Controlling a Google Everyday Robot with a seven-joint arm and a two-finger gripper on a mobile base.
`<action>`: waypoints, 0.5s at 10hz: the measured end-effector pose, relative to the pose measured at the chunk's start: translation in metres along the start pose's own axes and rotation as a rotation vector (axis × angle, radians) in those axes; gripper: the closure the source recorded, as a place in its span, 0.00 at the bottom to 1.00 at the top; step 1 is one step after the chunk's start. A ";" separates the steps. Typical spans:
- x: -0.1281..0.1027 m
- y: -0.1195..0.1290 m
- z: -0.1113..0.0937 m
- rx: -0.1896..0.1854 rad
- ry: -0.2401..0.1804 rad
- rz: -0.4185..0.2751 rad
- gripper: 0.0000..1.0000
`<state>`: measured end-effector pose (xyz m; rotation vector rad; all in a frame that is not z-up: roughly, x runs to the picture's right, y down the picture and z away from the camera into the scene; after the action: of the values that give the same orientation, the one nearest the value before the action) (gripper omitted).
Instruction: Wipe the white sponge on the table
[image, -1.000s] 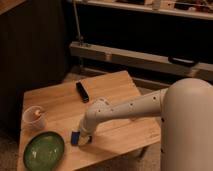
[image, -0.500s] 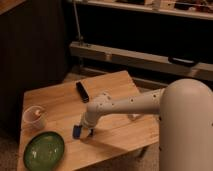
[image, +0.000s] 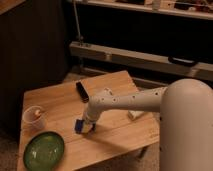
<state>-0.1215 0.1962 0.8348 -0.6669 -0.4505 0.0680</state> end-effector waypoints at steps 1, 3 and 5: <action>0.011 -0.001 -0.001 0.000 0.007 0.020 0.58; 0.023 -0.002 -0.006 0.004 0.016 0.042 0.58; 0.047 0.000 -0.023 0.023 0.034 0.081 0.58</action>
<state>-0.0693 0.1927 0.8366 -0.6632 -0.3894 0.1383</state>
